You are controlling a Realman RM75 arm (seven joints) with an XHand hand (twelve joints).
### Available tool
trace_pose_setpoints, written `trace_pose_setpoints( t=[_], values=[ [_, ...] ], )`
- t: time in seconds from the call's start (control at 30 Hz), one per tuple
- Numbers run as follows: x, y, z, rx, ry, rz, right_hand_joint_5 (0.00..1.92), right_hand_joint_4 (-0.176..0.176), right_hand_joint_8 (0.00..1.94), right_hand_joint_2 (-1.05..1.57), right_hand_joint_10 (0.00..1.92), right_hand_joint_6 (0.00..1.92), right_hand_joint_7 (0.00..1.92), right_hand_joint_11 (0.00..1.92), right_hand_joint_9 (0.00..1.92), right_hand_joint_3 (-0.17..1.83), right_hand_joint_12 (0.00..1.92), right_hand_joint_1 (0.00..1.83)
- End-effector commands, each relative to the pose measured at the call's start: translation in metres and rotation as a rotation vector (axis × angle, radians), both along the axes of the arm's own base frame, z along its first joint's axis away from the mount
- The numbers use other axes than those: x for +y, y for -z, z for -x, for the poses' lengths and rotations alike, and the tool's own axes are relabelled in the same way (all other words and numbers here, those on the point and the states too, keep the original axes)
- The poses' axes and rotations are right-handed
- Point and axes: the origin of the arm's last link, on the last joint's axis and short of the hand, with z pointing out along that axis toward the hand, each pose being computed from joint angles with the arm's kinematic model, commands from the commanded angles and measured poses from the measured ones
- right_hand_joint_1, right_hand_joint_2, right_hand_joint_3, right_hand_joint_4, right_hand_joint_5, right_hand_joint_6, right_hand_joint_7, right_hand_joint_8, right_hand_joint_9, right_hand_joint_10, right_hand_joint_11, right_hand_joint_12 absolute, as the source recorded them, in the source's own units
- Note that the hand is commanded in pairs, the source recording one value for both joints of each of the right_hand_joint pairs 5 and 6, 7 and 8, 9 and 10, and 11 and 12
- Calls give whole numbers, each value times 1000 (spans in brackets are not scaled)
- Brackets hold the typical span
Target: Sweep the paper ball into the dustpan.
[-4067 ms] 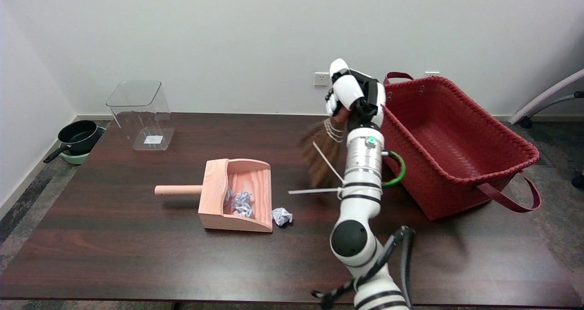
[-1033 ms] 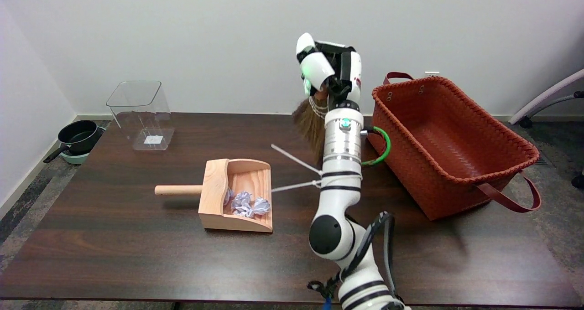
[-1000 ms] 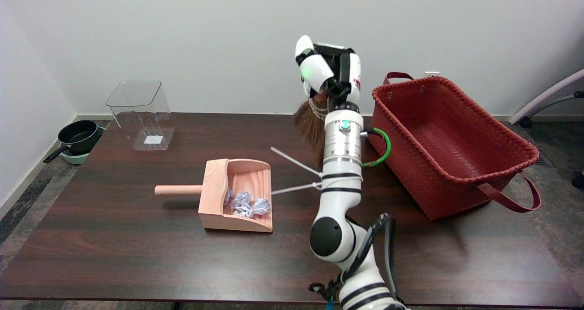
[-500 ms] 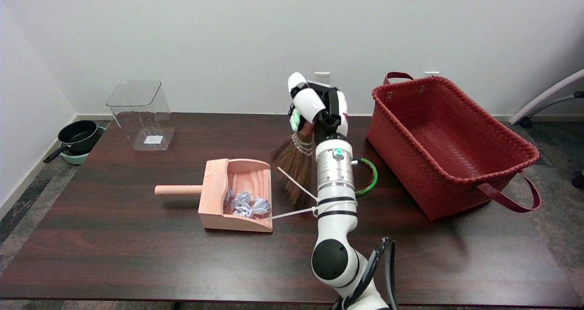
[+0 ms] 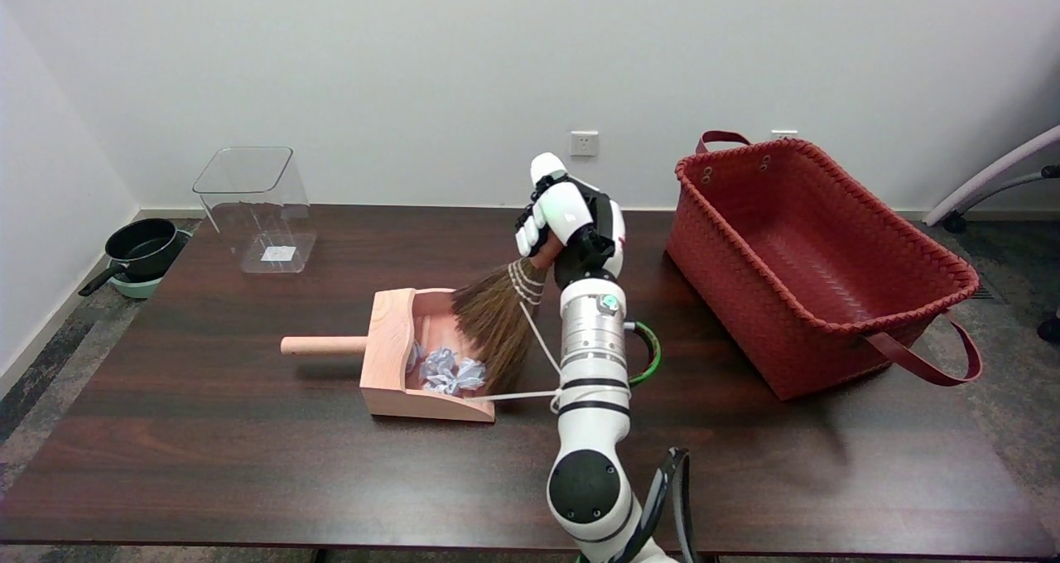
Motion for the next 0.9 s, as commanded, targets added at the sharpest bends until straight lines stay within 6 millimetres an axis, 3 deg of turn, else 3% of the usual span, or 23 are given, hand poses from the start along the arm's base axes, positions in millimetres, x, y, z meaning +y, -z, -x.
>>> trace_pose_setpoints(
  t=[0.03, 0.33, 0.4, 0.43, 0.47, 0.9],
  values=[
    [-8, 30, 13, -143, 2, -64, 1920, 0, 1920, 1571, 1920, 1920, 1920, 1920, 1920, 1506, 1920, 937],
    [-34, 51, 4, -170, -20, -173, 1920, 0, 1920, 1571, 1920, 1920, 1920, 1920, 1920, 1531, 1920, 900],
    [-36, 29, 0, -141, 17, -63, 1920, 0, 1920, 1571, 1920, 1920, 1920, 1920, 1920, 1540, 1920, 897],
    [-40, 56, 1, -192, -27, -214, 1920, 0, 1920, 1571, 1920, 1920, 1920, 1920, 1920, 1545, 1920, 903],
    [-41, 57, 0, -192, -29, -218, 1920, 0, 1920, 1571, 1920, 1920, 1920, 1920, 1920, 1549, 1920, 899],
    [-30, 28, -9, -187, -71, -127, 1920, 0, 1920, 1571, 1920, 1920, 1920, 1920, 1920, 1518, 1920, 883]
  ],
)
